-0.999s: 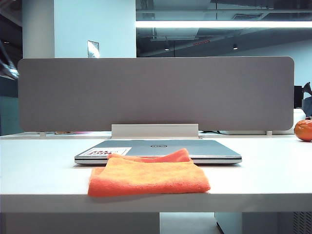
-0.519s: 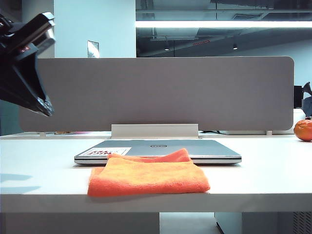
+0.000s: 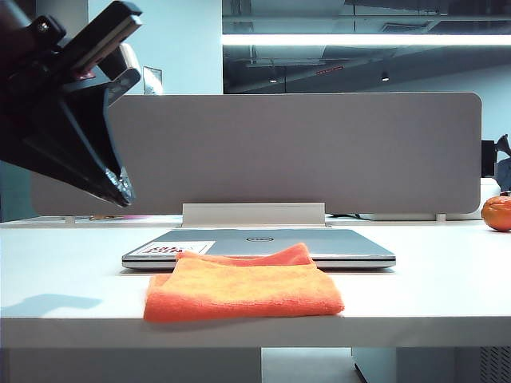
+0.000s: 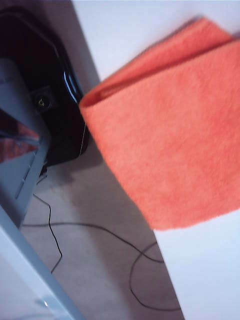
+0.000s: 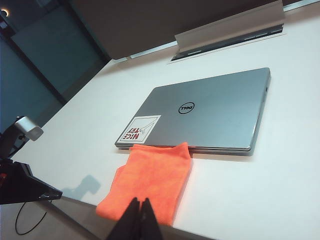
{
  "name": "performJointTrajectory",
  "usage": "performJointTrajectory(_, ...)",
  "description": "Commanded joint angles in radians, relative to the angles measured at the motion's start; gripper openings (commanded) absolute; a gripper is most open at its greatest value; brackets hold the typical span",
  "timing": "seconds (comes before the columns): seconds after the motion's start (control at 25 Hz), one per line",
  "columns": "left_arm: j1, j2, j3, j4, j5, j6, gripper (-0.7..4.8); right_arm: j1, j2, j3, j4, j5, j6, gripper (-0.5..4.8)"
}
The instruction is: Pick up the orange rag and put it over the laptop.
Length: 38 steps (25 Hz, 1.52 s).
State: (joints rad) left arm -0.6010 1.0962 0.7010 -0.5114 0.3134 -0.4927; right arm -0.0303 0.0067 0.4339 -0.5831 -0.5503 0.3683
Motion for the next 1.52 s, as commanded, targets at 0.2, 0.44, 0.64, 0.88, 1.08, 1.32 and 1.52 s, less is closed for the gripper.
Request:
performJointTrajectory(0.2, -0.003, 0.013, 0.002, 0.029, -0.005, -0.109, 1.98, -0.001, 0.002, 0.005, 0.011, -0.003, 0.002, -0.05)
performJointTrajectory(0.44, -0.003, 0.095, 0.002, 0.031, 0.027, -0.204, 4.03, -0.001, 0.002, 0.005, 0.011, -0.003, 0.002, -0.05)
performJointTrajectory(0.64, -0.003, 0.166, 0.002, 0.055, 0.049, -0.253, 4.17, -0.001, 0.002, 0.005, 0.011, -0.002, 0.002, -0.05)
performJointTrajectory(0.88, -0.003, 0.194, 0.002, 0.1, 0.05, -0.288, 4.01, -0.001, 0.002, 0.005, 0.011, -0.002, 0.001, -0.05)
performJointTrajectory(1.08, -0.003, 0.235, 0.002, 0.129, 0.05, -0.329, 3.98, -0.001, 0.002, 0.005, 0.011, -0.002, -0.002, -0.05)
performJointTrajectory(1.32, -0.003, 0.295, 0.002, 0.163, 0.05, -0.339, 3.94, -0.001, 0.002, 0.005, 0.011, -0.002, -0.002, -0.05)
performJointTrajectory(1.52, -0.003, 0.337, 0.002, 0.222, 0.044, -0.339, 3.31, -0.001, 0.002, 0.005, 0.011, -0.002, -0.002, -0.05)
